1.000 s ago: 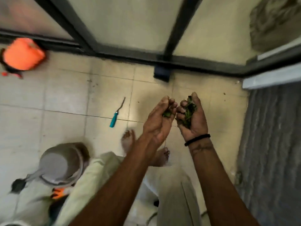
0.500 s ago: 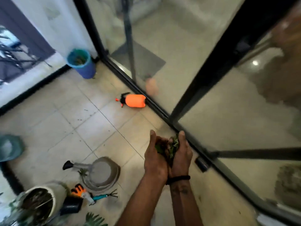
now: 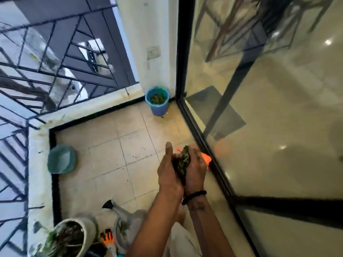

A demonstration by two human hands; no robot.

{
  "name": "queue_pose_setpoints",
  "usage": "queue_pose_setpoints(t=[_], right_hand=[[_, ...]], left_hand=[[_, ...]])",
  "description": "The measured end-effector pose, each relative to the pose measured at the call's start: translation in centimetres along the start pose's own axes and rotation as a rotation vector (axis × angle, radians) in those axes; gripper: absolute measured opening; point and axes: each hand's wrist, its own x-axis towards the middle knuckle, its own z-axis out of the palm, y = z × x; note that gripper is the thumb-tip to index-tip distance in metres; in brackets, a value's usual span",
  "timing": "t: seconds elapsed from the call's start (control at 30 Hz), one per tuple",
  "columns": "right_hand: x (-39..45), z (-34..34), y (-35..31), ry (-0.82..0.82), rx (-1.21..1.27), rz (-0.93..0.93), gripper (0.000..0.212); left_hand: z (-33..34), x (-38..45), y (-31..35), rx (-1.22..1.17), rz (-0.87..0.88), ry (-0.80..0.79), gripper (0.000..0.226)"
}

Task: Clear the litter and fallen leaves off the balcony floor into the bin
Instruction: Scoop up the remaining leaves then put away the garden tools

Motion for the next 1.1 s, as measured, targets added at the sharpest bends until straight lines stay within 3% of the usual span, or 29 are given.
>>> queue_pose_setpoints(t=[0.2, 0.27, 0.33, 0.37, 0.47, 0.63, 0.77, 0.83, 0.93, 1.1], right_hand=[[8.5, 12.3, -0.3, -0.076, -0.054, 0.149, 0.027], [10.7, 16.4, -1.1, -0.168, -0.043, 0.168, 0.028], [12.9, 20.2, -2.1, -0.294, -0.049, 0.203, 0.034], [15.0, 21.8, -1.9, -0.241, -0.075, 0.199, 0.036], [21.4, 26.2, -0.5, -0.026, -0.051, 0.204, 0.028], [29.7, 32.7, 0.5, 0.064, -0.012, 0.256, 0.025], [37.7, 37.0, 1.6, 0.204, 0.038, 0.306, 0.016], [42.3, 38.4, 2.7, 0.273, 0.127, 0.359, 0.023], [51.0, 40.2, 5.5, 0.381, 0.234, 0.46, 0.037], [62.0, 42.0, 10.1, 0.552, 0.234, 0.588, 0.034]], left_hand=[[4.6, 8.1, 10.1, -0.108, 0.149, 0.123, 0.036], [4.0, 15.9, 11.1, -0.202, 0.179, 0.178, 0.025], [3.7, 23.7, 11.3, -0.106, 0.124, 0.122, 0.03], [4.8, 26.1, 13.3, -0.141, 0.118, 0.086, 0.031], [11.1, 23.1, 21.6, -0.178, 0.136, 0.11, 0.03], [16.6, 28.2, 28.8, -0.022, 0.044, 0.189, 0.036], [20.0, 36.7, 31.9, -0.004, -0.042, 0.139, 0.027], [21.4, 41.5, 33.0, -0.002, -0.081, 0.146, 0.022], [23.6, 50.2, 34.2, 0.032, -0.17, 0.21, 0.022], [25.6, 62.5, 34.3, 0.074, -0.244, 0.332, 0.029]])
